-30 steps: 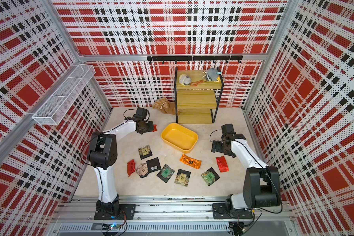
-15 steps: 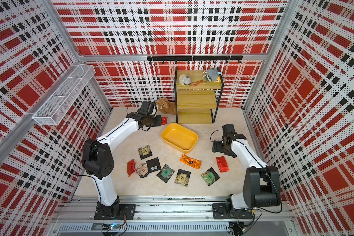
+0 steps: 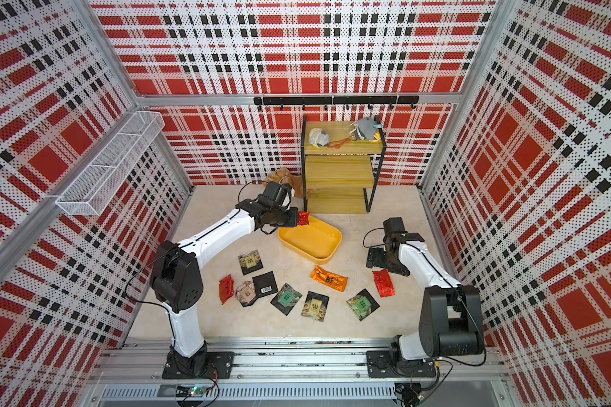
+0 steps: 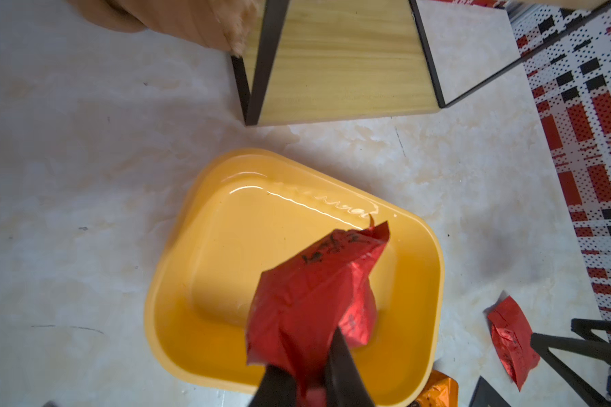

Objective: Put the tea bags into the storage box
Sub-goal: Place the tea bag in the storage box, then pick up the tea bag from the center of the board.

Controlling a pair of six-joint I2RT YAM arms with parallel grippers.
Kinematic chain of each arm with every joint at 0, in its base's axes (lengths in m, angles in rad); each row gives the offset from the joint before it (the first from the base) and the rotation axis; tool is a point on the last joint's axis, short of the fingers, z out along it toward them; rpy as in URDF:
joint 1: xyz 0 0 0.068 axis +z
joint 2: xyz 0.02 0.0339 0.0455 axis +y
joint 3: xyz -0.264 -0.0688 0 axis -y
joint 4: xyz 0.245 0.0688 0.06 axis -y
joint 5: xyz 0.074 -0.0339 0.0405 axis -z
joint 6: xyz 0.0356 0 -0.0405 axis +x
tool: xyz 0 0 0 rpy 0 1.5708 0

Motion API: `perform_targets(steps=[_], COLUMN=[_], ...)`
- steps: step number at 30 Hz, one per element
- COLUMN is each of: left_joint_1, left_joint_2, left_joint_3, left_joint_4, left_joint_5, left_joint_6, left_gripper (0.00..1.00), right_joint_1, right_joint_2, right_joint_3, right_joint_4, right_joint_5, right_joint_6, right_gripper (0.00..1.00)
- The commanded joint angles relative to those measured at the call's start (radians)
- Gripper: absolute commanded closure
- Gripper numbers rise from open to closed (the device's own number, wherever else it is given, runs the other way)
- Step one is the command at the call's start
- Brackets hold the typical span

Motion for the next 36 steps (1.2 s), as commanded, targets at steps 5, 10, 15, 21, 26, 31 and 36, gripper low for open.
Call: perform_targets(steps=[5, 10, 15, 21, 26, 31, 36], left_joint_1=[-0.042, -0.046, -0.052, -0.055, -0.056, -0.055, -0.032], left_joint_2=[0.051, 0.082, 0.106, 0.112, 0.094, 0.048, -0.031], left_joint_3=[-0.039, -0.074, -0.074, -0.06, -0.04, 0.002, 0.003], left_joint_4=[0.035, 0.071, 0.082, 0.084, 0.089, 0.09, 0.086], left_joint_5=[0.041, 0.06, 0.067, 0.071, 0.069, 0.061, 0.052], left_joint_6=[-0.027, -0.035, -0.035, -0.035, -0.036, -0.033, -0.05], left_gripper=[0.85, 0.84, 0.76, 0.51, 0.37, 0.33, 0.32], right_joint_1=[-0.04, -0.043, -0.042, -0.041, -0.027, 0.019, 0.032], right_joint_2=[0.044, 0.076, 0.105, 0.133, 0.158, 0.199, 0.23], right_joint_3=[-0.028, -0.04, -0.053, -0.052, -0.046, -0.048, -0.046], right_joint_4=[-0.019, -0.01, 0.003, 0.005, 0.001, -0.01, -0.011], right_joint_5=[-0.059, -0.059, -0.058, -0.031, -0.028, -0.013, -0.022], right_joint_6=[0.022, 0.018, 0.016, 0.015, 0.01, 0.009, 0.004], right_gripper=[0.0, 0.0, 0.0, 0.0, 0.0, 0.0, 0.12])
